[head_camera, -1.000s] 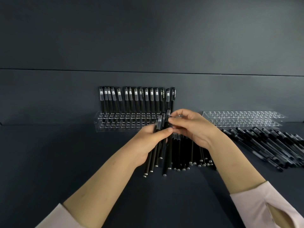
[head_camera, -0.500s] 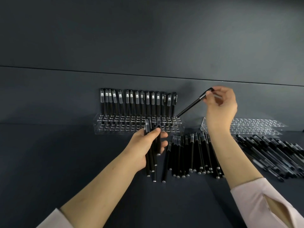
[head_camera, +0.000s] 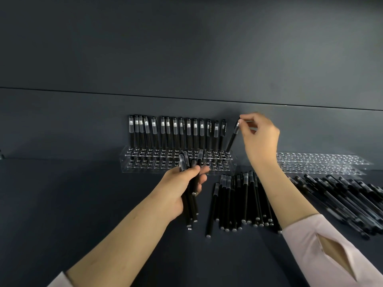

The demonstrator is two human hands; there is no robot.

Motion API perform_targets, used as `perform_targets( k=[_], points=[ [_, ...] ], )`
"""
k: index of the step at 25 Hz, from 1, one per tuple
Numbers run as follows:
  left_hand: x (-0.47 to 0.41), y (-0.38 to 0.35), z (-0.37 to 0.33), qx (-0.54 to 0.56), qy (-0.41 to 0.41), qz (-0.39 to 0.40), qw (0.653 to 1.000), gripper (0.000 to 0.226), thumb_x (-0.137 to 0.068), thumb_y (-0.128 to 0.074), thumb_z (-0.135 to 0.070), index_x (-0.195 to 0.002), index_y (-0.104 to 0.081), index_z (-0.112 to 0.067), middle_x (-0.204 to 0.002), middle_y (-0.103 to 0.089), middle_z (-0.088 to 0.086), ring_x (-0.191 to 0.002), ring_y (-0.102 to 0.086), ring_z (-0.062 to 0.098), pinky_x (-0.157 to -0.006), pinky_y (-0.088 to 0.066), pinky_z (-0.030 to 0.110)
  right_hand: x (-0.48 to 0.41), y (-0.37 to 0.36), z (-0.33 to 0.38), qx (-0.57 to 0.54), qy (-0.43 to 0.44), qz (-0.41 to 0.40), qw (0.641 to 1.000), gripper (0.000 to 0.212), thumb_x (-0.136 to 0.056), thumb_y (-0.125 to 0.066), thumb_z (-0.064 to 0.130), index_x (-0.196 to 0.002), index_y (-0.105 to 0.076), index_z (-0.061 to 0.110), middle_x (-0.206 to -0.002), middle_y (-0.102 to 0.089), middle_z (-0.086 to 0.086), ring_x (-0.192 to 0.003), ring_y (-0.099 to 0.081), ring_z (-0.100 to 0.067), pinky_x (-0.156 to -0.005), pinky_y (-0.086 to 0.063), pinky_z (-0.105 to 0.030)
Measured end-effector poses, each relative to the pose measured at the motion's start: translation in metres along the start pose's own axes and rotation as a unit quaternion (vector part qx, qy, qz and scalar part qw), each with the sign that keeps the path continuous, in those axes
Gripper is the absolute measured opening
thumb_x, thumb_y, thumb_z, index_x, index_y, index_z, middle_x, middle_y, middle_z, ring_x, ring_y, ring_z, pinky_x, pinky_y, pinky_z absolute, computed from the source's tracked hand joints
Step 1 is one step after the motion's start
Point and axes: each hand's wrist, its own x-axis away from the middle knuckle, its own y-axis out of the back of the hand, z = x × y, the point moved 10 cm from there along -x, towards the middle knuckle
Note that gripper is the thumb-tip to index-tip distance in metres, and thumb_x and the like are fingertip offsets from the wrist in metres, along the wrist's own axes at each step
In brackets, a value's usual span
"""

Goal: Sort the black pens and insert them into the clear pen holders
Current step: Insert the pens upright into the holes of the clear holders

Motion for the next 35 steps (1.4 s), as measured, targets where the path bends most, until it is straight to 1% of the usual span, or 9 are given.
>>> perform_targets(
  k=[3, 7, 12, 14, 16, 22, 25, 30, 35],
  points=[
    [0.003, 0.007, -0.012, 0.001, -0.025, 0.009, 1.0, 0.013, -0.095, -0.06, -0.011, -0.1, -0.067, -0.001, -0.103, -0.076, 0.004, -0.073, -0.066, 0.007, -0.063, -0.052, 0.02, 0.0, -0.014, -0.003, 0.047, 0.016, 0.044, 0.998, 0.022, -0.093, -0.061, 0.01, -0.113, -0.069, 0.01, -0.102, -0.064, 0.0, -0.082, -0.058, -0.007, -0.073, -0.041, 0.002],
    [0.006, 0.024, -0.029, -0.008, -0.055, 0.008, 0.998, 0.013, -0.093, -0.063, -0.015, -0.096, -0.07, -0.004, -0.102, -0.076, 0.005, -0.071, -0.064, 0.006, -0.065, -0.052, 0.019, 0.006, -0.025, -0.007, 0.081, -0.004, 0.098, 0.992, 0.028, -0.094, -0.06, 0.014, -0.121, -0.066, 0.015, -0.109, -0.064, -0.004, -0.086, -0.058, -0.009, -0.081, -0.043, -0.012],
    [0.011, 0.044, -0.039, -0.01, -0.059, 0.02, 0.998, 0.017, -0.091, -0.066, -0.016, -0.102, -0.071, -0.004, -0.103, -0.075, 0.009, -0.071, -0.065, 0.008, -0.066, -0.052, 0.021, 0.024, -0.03, 0.032, 0.06, 0.003, 0.079, 0.995, 0.027, -0.093, -0.059, 0.018, -0.119, -0.067, 0.018, -0.1, -0.062, 0.001, -0.078, -0.058, -0.008, -0.075, -0.044, -0.01],
    [0.014, 0.05, -0.043, -0.012, -0.056, 0.032, 0.998, 0.021, -0.091, -0.065, -0.017, -0.107, -0.069, -0.003, -0.101, -0.076, 0.007, -0.068, -0.066, 0.008, -0.058, -0.052, 0.019, 0.041, -0.06, 0.048, 0.01, -0.047, 0.161, 0.986, 0.023, -0.094, -0.059, 0.026, -0.114, -0.068, 0.022, -0.096, -0.067, 0.004, -0.079, -0.06, -0.003, -0.074, -0.046, -0.008],
    [0.017, 0.058, -0.047, -0.016, -0.054, 0.041, 0.998, 0.026, -0.092, -0.065, -0.018, -0.114, -0.066, -0.003, -0.101, -0.076, 0.005, -0.062, -0.064, 0.008, -0.051, -0.05, 0.019, 0.065, -0.095, 0.062, -0.105, -0.142, 0.246, 0.953, 0.019, -0.094, -0.059, 0.028, -0.109, -0.068, 0.022, -0.096, -0.07, 0.004, -0.085, -0.066, -0.01, -0.078, -0.055, -0.02],
    [0.023, 0.105, -0.069, -0.026, -0.054, 0.048, 0.997, 0.031, -0.091, -0.066, -0.021, -0.12, -0.061, -0.009, -0.1, -0.076, 0.006, -0.057, -0.062, 0.01, -0.048, -0.046, 0.02, 0.1, -0.152, 0.088, -0.261, -0.312, 0.271, 0.872, 0.027, -0.088, -0.067, 0.009, -0.113, -0.059, 0.013, -0.099, -0.068, -0.013, -0.078, -0.066, -0.017, -0.068, -0.055, -0.025],
    [0.024, 0.132, -0.079, -0.023, -0.054, 0.038, 0.998, 0.028, -0.093, -0.063, -0.024, -0.117, -0.061, -0.011, -0.097, -0.076, 0.008, -0.055, -0.062, 0.013, -0.046, -0.044, 0.021, 0.102, -0.168, 0.102, -0.269, -0.328, 0.212, 0.881, 0.026, -0.088, -0.064, 0.002, -0.111, -0.055, 0.012, -0.099, -0.068, -0.018, -0.072, -0.064, -0.017, -0.066, -0.056, -0.026],
    [0.019, 0.177, -0.088, 0.006, -0.025, -0.027, 0.999, 0.017, -0.098, -0.057, -0.027, -0.095, -0.058, -0.01, -0.065, -0.062, 0.003, -0.042, -0.044, 0.01, -0.038, -0.036, 0.02, 0.084, -0.139, 0.129, -0.262, -0.234, -0.059, 0.934, 0.025, -0.092, -0.058, 0.002, -0.108, -0.048, 0.02, -0.084, -0.059, -0.002, -0.065, -0.06, -0.016, -0.06, -0.052, -0.018],
    [0.017, 0.192, -0.092, 0.022, -0.013, -0.029, 0.999, 0.015, -0.1, -0.049, -0.013, -0.086, -0.049, -0.007, -0.066, -0.051, 0.003, -0.041, -0.039, 0.009, -0.035, -0.032, 0.019, 0.098, -0.139, 0.153, -0.148, -0.083, -0.094, 0.981, 0.026, -0.095, -0.055, 0.008, -0.116, -0.049, 0.022, -0.099, -0.066, -0.002, -0.083, -0.065, -0.012, -0.069, -0.045, -0.009]
  ],
)
